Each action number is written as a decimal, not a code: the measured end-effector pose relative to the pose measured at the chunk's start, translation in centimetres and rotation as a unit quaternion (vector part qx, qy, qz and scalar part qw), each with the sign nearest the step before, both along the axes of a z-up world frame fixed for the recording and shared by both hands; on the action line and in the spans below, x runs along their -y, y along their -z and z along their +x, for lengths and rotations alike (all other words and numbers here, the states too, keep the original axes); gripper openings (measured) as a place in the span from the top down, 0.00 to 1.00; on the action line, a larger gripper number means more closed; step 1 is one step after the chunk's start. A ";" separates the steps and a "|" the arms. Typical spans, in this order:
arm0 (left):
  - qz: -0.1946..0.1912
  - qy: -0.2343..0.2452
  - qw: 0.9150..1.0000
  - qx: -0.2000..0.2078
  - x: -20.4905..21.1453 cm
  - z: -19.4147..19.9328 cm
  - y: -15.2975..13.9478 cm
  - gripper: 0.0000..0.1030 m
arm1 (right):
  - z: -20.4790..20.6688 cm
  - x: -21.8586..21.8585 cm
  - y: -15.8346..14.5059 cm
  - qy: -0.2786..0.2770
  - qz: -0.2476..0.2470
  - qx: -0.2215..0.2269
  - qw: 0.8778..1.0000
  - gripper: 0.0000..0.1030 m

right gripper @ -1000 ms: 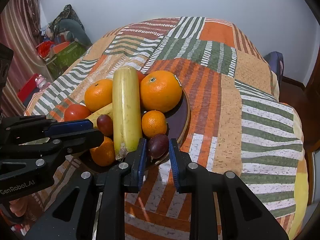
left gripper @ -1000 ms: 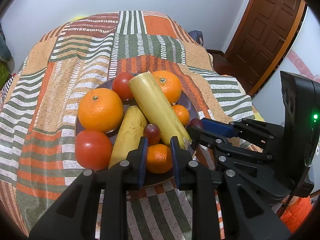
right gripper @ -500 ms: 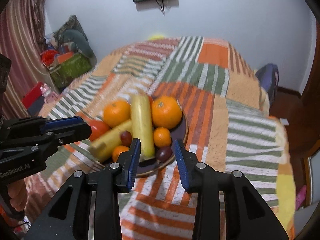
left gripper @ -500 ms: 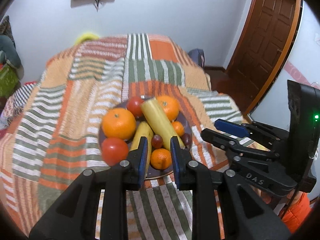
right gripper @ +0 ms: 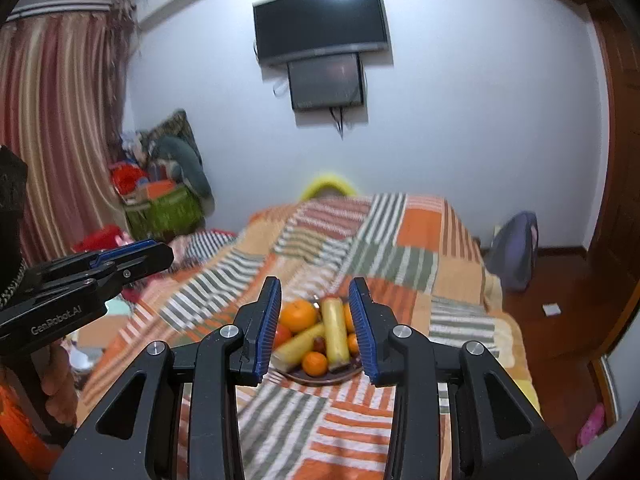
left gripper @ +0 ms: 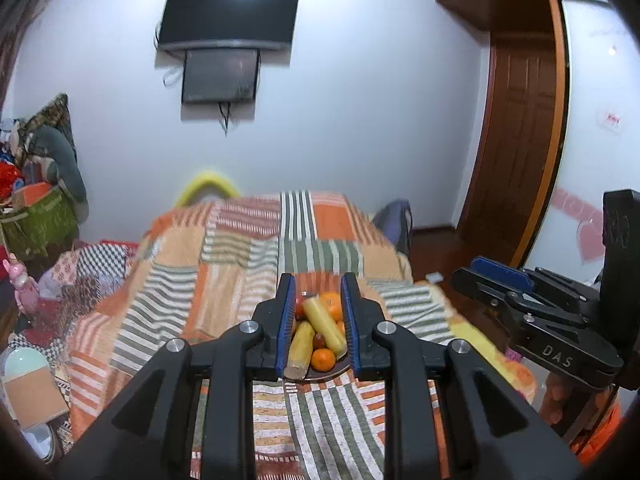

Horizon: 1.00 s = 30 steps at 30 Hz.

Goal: Organize fruits

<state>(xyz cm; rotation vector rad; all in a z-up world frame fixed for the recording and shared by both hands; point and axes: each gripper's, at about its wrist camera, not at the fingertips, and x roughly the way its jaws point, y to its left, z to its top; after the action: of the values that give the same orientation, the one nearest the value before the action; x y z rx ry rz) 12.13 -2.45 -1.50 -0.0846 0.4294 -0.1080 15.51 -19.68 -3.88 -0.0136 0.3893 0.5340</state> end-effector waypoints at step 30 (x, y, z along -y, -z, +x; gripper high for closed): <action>0.022 -0.045 0.994 0.101 0.4 -10.2 -3.1 0.07 | -8.1 0.0 -2.2 0.082 0.016 0.123 0.989 0.00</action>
<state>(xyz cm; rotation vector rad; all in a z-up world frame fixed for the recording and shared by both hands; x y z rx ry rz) 1.88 -2.87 1.62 -0.0496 0.2259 -0.0188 7.36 -19.72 -1.66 -0.0158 0.1380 0.3698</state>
